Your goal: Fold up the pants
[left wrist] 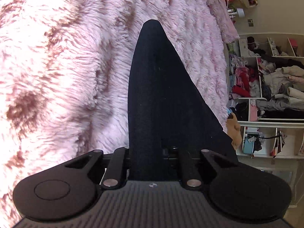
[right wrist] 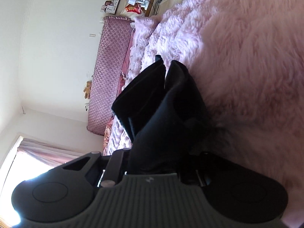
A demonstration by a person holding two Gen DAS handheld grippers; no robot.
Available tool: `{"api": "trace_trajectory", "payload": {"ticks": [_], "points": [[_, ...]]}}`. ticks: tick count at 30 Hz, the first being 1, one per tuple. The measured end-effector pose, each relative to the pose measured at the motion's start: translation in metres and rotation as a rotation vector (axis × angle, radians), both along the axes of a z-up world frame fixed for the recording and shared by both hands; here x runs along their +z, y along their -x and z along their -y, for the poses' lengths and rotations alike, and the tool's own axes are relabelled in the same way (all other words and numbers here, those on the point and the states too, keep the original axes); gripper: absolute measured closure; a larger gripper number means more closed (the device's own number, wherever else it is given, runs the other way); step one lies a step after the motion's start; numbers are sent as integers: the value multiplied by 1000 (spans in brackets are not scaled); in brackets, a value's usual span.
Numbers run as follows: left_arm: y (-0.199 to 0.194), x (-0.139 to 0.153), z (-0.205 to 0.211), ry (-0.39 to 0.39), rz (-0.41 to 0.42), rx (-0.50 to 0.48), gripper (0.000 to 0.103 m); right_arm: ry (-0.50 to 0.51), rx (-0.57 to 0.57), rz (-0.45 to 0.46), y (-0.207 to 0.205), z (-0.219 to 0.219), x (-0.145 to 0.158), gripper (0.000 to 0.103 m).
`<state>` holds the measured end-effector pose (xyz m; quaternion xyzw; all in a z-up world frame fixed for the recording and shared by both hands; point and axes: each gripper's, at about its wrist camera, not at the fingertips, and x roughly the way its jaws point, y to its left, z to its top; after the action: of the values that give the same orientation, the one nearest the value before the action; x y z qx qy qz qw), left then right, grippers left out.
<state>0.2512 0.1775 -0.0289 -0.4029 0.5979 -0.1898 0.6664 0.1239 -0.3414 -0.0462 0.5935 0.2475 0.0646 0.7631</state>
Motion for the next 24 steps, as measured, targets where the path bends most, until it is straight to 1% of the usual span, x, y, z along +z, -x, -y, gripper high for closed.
{"api": "trace_trajectory", "payload": {"ticks": [4, 7, 10, 11, 12, 14, 15, 16, 18, 19, 20, 22, 24], "points": [[31, 6, -17, -19, -34, -18, 88, 27, 68, -21, 36, -22, 15, 90], [59, 1, -34, -18, -48, -12, 88, 64, 108, -38, 65, -38, 18, 90], [86, -9, -45, -17, -61, -1, 87, 219, 132, -44, 99, -61, 24, 90], [97, -13, -50, -20, -61, 4, 87, 237, 135, -50, 104, -65, 24, 90], [105, -16, -52, -25, -47, 6, 86, 246, 137, -59, 110, -67, 23, 90], [117, -17, -54, -53, 5, 3, 82, 284, 128, -98, 117, -70, 23, 88], [122, -19, -56, -57, 18, 4, 81, 316, 111, -126, 120, -70, 24, 84], [126, -19, -57, -51, 29, 7, 79, 342, 94, -147, 124, -69, 25, 82], [130, -21, -64, -39, 59, 23, 74, 364, 76, -169, 131, -67, 26, 80], [134, -22, -72, -39, 81, 31, 70, 381, 66, -170, 134, -66, 28, 78], [135, -23, -75, -36, 106, 39, 69, 404, 58, -170, 137, -66, 30, 77], [142, -26, -85, -8, 156, 56, 68, 477, 37, -169, 141, -68, 38, 68], [144, -27, -91, -1, 174, 62, 67, 586, -11, -172, 154, -71, 52, 62]]}}
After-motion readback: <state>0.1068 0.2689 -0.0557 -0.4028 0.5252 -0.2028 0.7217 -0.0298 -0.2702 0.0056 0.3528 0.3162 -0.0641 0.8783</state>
